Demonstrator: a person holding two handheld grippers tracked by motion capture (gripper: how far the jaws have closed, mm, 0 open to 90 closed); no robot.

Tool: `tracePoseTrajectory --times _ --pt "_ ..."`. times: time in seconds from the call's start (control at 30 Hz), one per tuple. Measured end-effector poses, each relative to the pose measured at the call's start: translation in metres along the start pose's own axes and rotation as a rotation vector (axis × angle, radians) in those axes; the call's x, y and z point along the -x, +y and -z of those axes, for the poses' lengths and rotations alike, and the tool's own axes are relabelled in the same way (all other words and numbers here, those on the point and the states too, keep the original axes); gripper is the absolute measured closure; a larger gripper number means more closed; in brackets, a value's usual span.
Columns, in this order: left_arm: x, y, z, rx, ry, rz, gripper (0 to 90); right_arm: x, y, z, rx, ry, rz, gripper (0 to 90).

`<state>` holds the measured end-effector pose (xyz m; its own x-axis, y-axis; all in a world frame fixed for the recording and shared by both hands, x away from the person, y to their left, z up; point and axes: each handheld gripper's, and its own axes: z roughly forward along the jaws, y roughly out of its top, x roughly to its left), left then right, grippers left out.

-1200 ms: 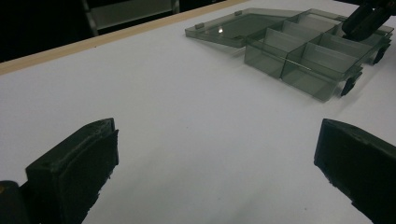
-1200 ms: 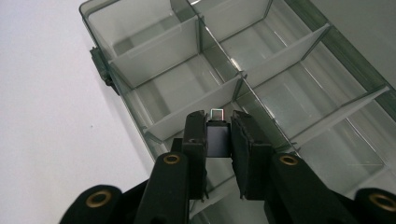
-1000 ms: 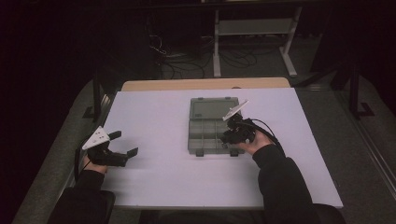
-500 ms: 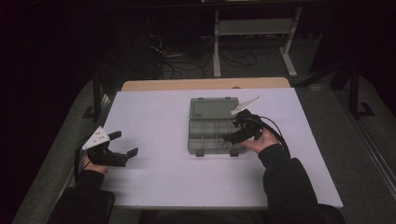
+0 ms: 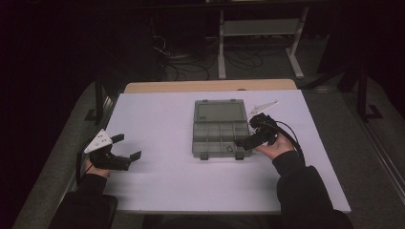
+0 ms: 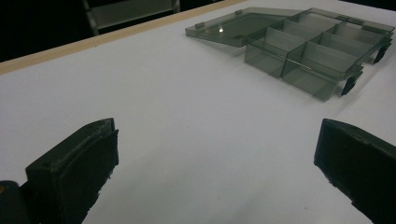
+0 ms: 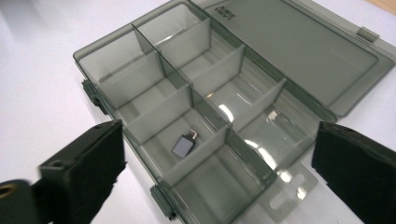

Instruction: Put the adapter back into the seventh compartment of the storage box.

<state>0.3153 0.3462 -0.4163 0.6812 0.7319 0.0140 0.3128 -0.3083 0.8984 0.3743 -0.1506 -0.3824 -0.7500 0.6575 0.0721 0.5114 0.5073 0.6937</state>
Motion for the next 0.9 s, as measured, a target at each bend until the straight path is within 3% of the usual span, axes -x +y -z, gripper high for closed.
tracePoseTrajectory --times 0.17,0.9 --pt "0.000 0.000 0.000 -0.002 0.000 -0.001 0.0 0.000 -0.007 0.005 0.004 0.019 -0.014 0.0" --pt "0.000 0.000 0.000 -0.004 0.001 -0.003 0.0 0.004 -0.034 0.030 0.093 0.008 -0.044 0.0"
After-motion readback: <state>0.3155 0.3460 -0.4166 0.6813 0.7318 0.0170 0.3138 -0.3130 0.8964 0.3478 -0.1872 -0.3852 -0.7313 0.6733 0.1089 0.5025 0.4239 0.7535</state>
